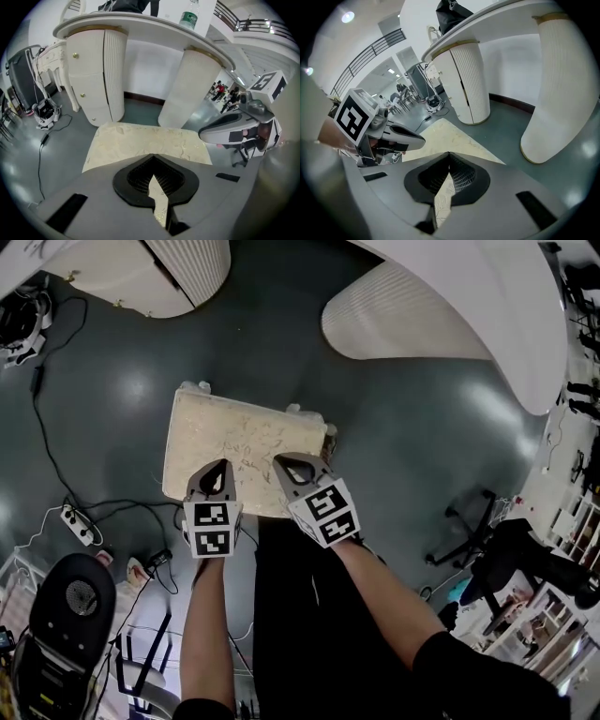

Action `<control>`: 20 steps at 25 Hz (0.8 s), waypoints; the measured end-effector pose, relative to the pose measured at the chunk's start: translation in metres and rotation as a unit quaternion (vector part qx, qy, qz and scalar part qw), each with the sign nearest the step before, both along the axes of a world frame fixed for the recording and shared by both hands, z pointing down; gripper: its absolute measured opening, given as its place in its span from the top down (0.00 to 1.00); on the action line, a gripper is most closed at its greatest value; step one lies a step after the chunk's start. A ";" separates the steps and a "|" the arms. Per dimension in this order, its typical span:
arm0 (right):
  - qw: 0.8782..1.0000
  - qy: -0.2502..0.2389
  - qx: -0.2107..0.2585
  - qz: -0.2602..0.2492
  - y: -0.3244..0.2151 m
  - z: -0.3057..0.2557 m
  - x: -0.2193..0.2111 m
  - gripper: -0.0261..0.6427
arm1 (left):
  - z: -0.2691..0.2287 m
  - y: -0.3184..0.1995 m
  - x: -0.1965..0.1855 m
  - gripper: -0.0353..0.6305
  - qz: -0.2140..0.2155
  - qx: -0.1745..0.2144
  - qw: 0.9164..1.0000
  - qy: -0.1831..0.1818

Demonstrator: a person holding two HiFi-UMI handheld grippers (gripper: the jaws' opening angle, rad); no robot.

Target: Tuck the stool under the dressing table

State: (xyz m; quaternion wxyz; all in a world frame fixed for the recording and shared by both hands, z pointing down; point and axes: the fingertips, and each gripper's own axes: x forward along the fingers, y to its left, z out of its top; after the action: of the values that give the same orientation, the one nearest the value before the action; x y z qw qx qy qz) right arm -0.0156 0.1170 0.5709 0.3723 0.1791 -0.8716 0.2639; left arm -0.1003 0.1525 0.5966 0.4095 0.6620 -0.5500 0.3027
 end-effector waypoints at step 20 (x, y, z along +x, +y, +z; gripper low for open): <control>0.994 0.016 -0.065 0.091 0.014 0.034 0.053 0.73 | 0.023 0.043 -0.031 0.81 -0.048 -0.039 0.998 -0.002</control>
State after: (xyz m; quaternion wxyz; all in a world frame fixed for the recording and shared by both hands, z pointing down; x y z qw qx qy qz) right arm 0.0379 0.1311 0.6053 0.3719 0.2376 -0.8261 0.3503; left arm -0.1309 0.1954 0.6193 0.4485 0.6175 -0.5696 0.3052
